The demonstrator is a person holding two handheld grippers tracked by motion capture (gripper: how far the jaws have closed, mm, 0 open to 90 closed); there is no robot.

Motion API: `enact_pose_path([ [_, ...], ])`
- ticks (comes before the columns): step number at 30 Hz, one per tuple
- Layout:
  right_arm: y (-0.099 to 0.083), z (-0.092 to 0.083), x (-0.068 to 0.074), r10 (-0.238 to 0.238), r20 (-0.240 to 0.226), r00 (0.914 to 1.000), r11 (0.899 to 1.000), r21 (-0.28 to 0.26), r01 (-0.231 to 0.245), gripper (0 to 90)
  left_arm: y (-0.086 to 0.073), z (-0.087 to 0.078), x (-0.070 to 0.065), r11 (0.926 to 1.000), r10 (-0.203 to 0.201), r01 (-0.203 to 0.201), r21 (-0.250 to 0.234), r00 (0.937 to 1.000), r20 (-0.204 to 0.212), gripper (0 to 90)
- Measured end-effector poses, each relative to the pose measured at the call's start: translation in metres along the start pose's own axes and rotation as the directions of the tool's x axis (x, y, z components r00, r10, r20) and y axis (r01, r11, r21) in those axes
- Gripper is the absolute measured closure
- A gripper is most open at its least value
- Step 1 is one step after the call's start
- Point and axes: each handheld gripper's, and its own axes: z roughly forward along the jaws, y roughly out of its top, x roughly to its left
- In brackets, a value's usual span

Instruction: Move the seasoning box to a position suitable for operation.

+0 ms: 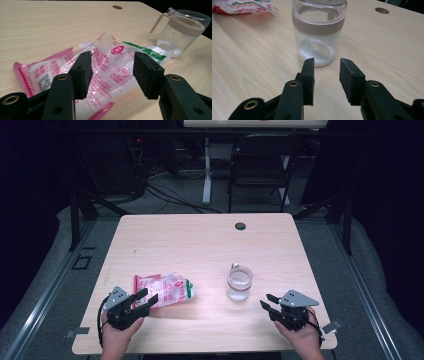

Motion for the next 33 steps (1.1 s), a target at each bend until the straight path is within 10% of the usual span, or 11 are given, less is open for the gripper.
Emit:
enact_pose_path([
  [8,0.005,0.0,-0.003,0.038,-0.009,0.9992,0.999,-0.016,-0.039,69.3,0.007,0.007,-0.021,0.9982,0.059,-0.059,0.009,0.9981,0.014,54.6],
  [17,0.038,0.009,-0.011,0.042,-0.005,0.9991,0.999,-0.018,-0.042,79.3,0.051,0.032,-0.066,0.9888,0.145,-0.147,0.025,0.9879,0.053,74.7],
  [33,0.044,0.03,-0.024,0.092,0.005,0.9958,0.995,-0.04,-0.091,90.0,0.073,0.101,-0.113,0.981,0.154,-0.168,0.098,0.9791,0.133,90.0],
])
